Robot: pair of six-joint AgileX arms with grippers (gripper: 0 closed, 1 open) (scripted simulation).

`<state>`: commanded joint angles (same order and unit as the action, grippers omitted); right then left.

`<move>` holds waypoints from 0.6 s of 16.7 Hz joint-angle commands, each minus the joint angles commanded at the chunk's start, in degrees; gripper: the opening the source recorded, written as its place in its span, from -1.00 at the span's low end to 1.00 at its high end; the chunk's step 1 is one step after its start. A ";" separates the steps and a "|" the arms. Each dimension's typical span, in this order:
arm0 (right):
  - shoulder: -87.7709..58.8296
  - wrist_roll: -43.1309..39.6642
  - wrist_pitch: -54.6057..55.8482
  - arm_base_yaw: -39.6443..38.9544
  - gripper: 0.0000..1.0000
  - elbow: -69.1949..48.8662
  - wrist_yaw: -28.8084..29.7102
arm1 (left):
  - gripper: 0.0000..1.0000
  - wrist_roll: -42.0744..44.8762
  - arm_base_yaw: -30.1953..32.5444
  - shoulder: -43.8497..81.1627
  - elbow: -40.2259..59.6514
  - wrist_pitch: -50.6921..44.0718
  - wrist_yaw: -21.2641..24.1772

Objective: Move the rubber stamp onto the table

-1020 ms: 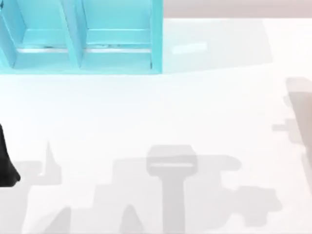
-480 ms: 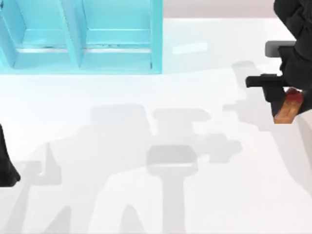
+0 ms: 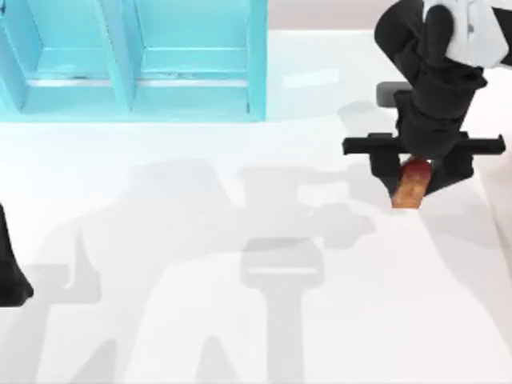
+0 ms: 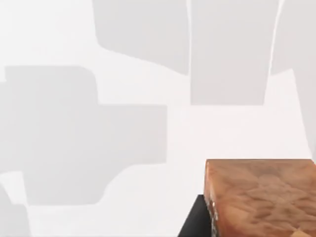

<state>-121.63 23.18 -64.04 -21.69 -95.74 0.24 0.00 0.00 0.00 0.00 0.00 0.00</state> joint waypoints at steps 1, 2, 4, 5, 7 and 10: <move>0.10 0.06 -0.12 0.22 -1.00 0.23 -0.17 | 1.00 0.00 0.00 0.00 0.00 0.00 0.00; 0.05 0.07 0.06 0.22 -1.00 0.35 -0.18 | 1.00 0.00 0.00 0.00 0.00 0.00 0.00; -0.48 0.08 1.67 0.18 -1.00 1.41 -0.15 | 1.00 0.00 0.00 0.00 0.00 0.00 0.00; -0.80 0.09 2.47 0.15 -1.00 1.98 -0.11 | 1.00 0.00 0.00 0.00 0.00 0.00 0.00; -1.39 0.09 4.06 0.08 -1.00 3.06 -0.05 | 1.00 0.00 0.00 0.00 0.00 0.00 0.00; -2.16 0.09 6.63 -0.02 -1.00 4.54 -0.02 | 1.00 0.00 0.00 0.00 0.00 0.00 0.00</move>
<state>-123.79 23.27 -57.41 -21.72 -91.20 0.22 0.00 0.00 0.00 0.00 0.00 0.00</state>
